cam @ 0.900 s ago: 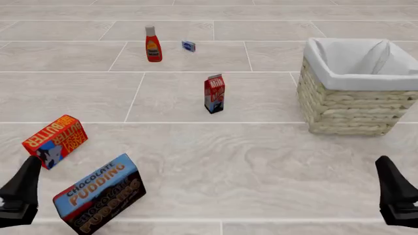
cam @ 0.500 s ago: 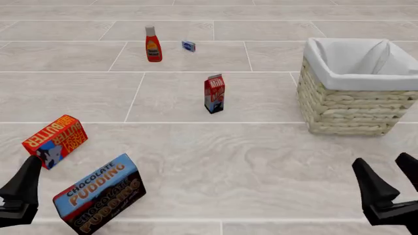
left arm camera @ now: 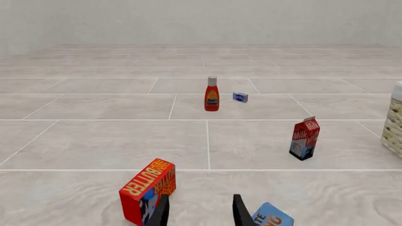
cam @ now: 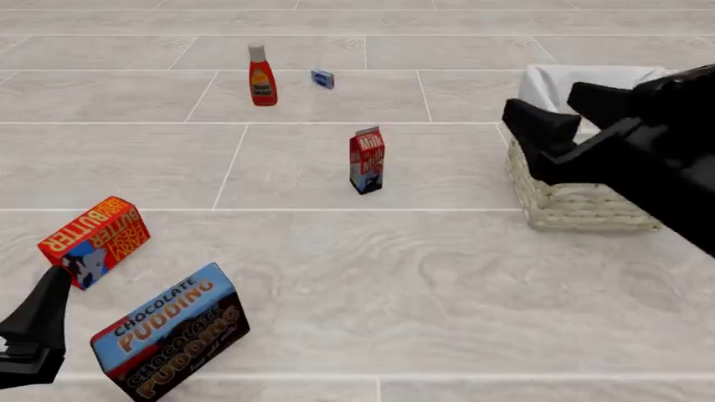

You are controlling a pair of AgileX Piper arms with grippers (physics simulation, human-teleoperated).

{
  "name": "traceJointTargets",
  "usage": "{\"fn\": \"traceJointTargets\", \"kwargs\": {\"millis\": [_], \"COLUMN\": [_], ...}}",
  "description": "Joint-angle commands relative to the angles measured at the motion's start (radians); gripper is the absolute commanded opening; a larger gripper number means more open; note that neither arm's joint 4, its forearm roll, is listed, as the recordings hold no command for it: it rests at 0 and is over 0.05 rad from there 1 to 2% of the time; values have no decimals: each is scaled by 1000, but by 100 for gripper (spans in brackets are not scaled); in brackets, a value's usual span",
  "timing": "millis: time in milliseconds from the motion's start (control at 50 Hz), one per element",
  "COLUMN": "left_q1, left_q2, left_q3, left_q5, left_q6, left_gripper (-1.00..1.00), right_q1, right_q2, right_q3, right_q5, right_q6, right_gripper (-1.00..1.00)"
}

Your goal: Pick the milk and place it in the basket.

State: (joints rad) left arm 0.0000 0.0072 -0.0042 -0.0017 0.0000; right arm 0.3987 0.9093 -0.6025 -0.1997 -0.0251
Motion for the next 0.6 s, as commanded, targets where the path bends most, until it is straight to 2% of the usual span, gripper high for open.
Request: {"fn": "traceJointTargets", "kwargs": {"millis": [20,220,360,460,600], "left_q1": [0,0,0,0,0], "left_q2": [0,0,0,0,0], "left_q3": [0,0,0,0,0], "left_q5": [0,0,0,0,0], "left_q6": [0,0,0,0,0], "left_gripper": [100,100,100,100,100], "right_q1": [84,139,166,165,146], "right_q2": [285,448,587,653,779], "right_q3": [-354,-564,-746,-853,-1035], "right_q5": [133,256,353,415,518], "right_q6": [-60,-105,-96,-98,-128], "right_gripper": [100,100,100,100,100]}}
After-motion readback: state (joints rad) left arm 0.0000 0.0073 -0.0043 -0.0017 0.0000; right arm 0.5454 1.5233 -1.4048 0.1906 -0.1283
